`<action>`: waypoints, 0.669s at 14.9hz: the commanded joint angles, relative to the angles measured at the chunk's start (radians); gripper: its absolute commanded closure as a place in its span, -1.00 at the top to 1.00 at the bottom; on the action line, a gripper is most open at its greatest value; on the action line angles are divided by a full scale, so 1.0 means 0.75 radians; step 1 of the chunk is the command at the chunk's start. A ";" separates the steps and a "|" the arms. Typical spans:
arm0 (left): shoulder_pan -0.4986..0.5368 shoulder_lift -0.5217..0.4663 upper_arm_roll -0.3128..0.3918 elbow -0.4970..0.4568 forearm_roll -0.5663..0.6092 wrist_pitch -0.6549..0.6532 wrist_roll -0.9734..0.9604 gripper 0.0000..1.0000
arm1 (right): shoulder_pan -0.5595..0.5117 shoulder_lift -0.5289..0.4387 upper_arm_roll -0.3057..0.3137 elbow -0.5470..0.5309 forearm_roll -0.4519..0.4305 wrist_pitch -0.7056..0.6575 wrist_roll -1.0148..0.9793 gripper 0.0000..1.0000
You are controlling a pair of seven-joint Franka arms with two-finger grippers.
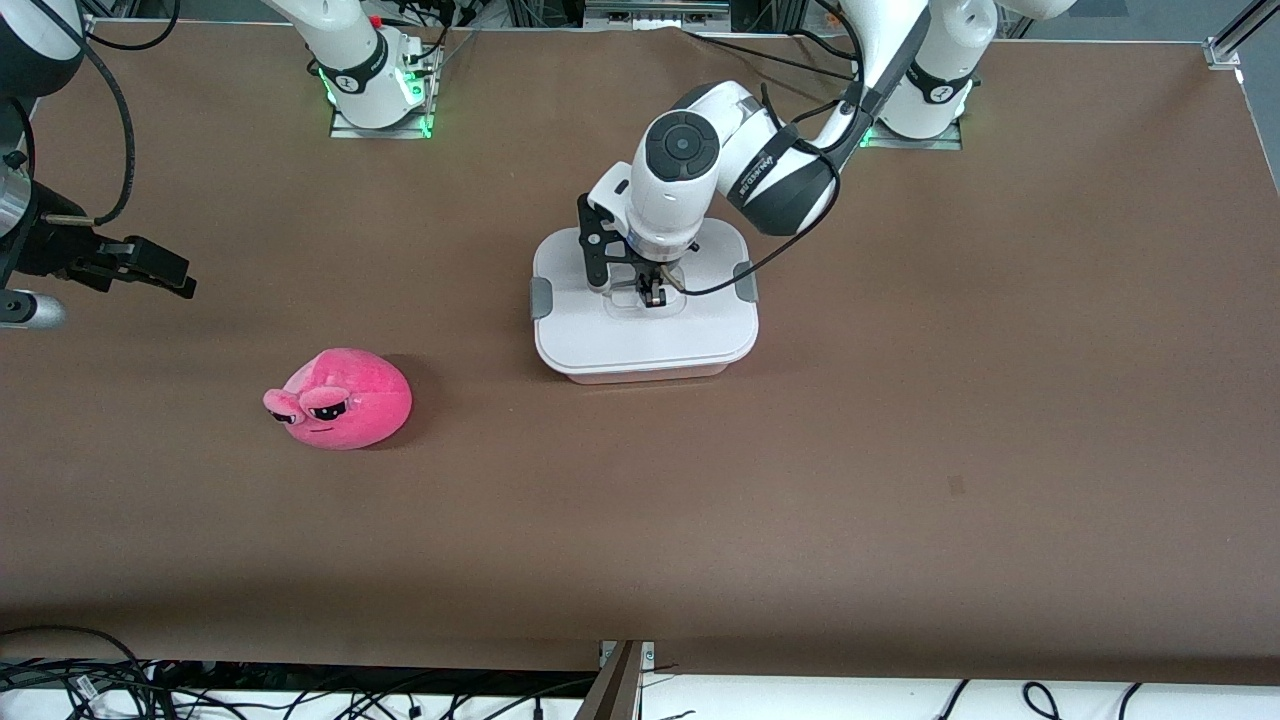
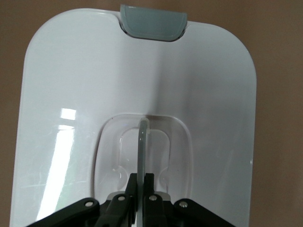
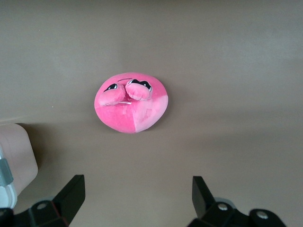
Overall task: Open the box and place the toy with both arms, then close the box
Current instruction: 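Lift the lid off with the left gripper while the right gripper reaches the toy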
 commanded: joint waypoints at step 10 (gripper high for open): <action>0.392 -0.278 0.023 0.310 -0.003 -0.963 0.163 -1.00 | -0.008 0.004 0.021 0.027 0.003 -0.009 0.009 0.99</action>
